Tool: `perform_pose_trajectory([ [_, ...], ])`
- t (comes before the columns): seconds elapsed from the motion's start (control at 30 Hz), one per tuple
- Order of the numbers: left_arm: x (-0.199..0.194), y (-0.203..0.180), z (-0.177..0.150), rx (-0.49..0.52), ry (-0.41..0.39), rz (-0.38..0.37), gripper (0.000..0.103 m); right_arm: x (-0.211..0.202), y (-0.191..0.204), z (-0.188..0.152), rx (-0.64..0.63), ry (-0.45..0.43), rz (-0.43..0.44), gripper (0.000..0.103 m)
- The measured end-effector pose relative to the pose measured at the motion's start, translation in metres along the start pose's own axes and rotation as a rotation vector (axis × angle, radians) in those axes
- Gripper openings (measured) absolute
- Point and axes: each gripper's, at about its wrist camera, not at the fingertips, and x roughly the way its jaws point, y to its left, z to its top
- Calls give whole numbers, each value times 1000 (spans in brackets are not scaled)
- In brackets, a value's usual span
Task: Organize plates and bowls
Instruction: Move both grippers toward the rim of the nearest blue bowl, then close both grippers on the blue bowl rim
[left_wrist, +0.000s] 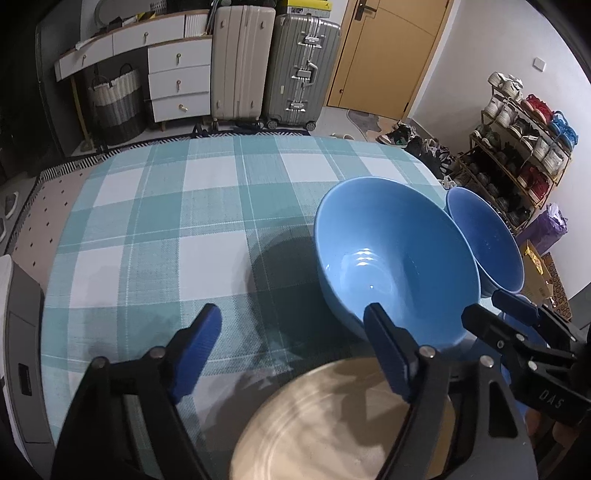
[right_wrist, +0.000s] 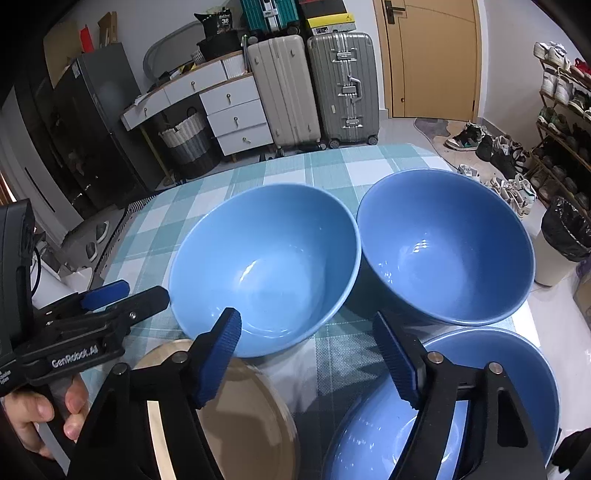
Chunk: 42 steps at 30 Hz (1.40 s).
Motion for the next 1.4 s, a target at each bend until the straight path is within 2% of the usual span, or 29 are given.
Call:
perform_pose_trajectory([
  [0.13,6,2,2,-14,3,-24,76,9,-2,0,9,21,2,71],
  [0.33,15,-1,6,-14,13,-34,67,17,-4,1,14,31,-1,69],
  [0.57,22,-7,10,-1,26,-40,56,26,-7,3,16,45,0,57],
  [0.8,24,-11,12,12,28,-46,47,30,-9,5,10,51,-2,50],
  [1.07,28,-18,14,39,36,-61,31,33,-9,8,-1,64,-4,36],
  [1.27,27,-26,14,76,31,-61,19,34,-6,8,-15,58,-14,34],
  [1.4,25,-28,12,87,25,-50,19,33,-5,7,-19,53,-19,33],
])
